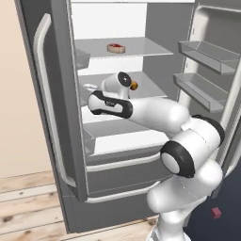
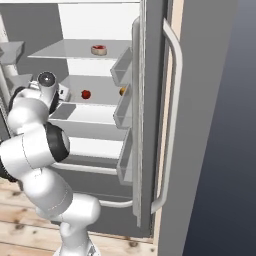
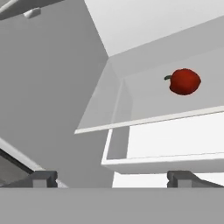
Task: Open the fridge, remove the mango, bell pepper, and steak, and place them on any counter.
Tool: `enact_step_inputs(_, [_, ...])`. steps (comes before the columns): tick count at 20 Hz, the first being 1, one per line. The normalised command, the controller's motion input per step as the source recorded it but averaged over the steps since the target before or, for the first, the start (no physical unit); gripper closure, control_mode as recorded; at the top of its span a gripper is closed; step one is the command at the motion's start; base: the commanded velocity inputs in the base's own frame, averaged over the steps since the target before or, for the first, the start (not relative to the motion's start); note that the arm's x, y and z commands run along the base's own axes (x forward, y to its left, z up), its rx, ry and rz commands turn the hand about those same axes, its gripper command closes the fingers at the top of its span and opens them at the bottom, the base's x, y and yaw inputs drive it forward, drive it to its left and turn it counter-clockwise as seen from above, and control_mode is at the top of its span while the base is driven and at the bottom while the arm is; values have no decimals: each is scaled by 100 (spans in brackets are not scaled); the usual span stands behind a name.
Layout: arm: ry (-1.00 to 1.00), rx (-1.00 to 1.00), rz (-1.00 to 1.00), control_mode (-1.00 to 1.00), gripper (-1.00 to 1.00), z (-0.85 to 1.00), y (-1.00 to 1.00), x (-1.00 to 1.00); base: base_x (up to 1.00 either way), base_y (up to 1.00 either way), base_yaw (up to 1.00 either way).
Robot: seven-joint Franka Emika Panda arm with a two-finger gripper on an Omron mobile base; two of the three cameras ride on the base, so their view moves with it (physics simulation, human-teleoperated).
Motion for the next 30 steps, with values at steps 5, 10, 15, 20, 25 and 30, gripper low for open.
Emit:
enact_step_inputs(5, [0,0,11,-100,-100,0,75,-49,0,0,0])
enact_step_inputs(10, [0,0,11,-100,-100,0,84,-70,0,0,0])
enact_step_inputs(15, [-4,-2,2,-100,-100,25,15,-28,0,0,0])
enact_step_inputs(20, [-1,-16,-10,-100,-100,54,-92,-19,0,0,0])
enact_step_inputs(25, [7,-15,-13,-100,-100,47,-96,-34,0,0,0])
enact_step_inputs(30, [13,-15,-8,-100,-100,26,-69,-61,0,0,0])
